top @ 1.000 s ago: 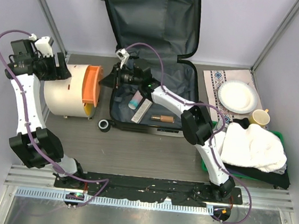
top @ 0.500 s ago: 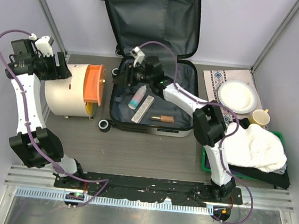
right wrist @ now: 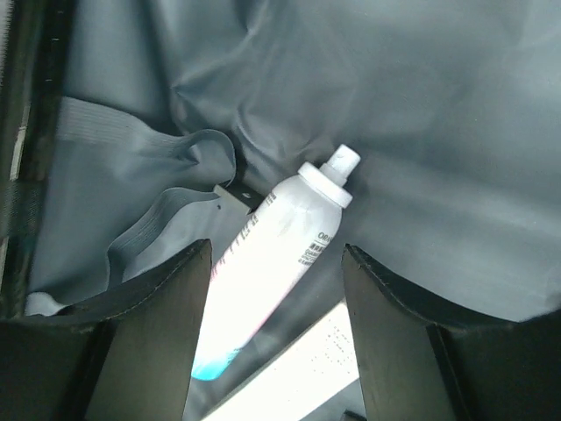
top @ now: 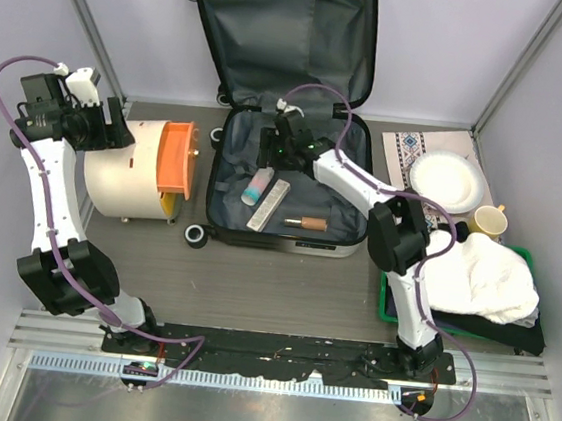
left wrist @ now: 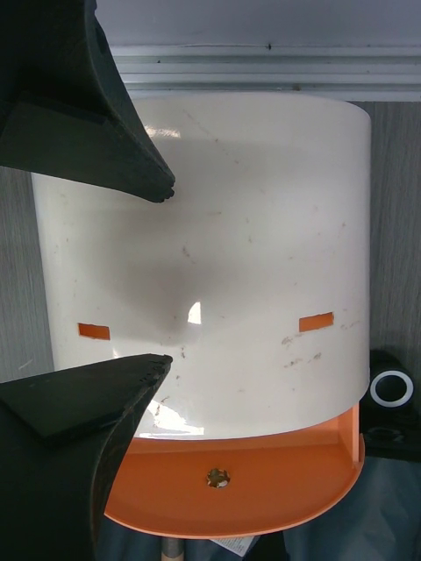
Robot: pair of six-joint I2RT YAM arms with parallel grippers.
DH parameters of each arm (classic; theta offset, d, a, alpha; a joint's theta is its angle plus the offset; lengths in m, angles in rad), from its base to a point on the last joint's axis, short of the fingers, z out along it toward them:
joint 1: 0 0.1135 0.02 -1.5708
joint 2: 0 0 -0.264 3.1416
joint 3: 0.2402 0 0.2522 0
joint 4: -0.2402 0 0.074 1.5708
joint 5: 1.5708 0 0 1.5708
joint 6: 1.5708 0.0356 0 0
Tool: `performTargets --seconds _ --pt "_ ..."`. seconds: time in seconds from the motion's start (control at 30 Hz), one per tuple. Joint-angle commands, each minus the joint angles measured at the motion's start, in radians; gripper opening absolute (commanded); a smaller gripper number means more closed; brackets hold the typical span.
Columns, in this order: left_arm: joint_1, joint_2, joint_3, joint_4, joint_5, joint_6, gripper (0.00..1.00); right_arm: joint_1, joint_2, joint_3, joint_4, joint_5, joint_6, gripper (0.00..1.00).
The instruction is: Open, take out, and arrange the luggage
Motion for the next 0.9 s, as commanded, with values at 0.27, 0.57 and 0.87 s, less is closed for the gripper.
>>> performTargets --seconds 0.27,0.57,0.87 --pt "-0.002 -0.004 -0.034 -0.049 -0.021 -0.017 0.77 0.061 0.105 0.113 -0.15 0.243 0.121 0.66" --pt "-0.001 -0.025 -0.062 -0.04 -0.025 -0.015 0.78 0.082 0.194 0.191 -0.151 0.166 0.163 0.66" --pt "-0.001 -0.028 -0.076 -0.03 -0.024 -0.015 0.78 0.082 0.222 0.226 -0.139 0.052 0.211 0.68"
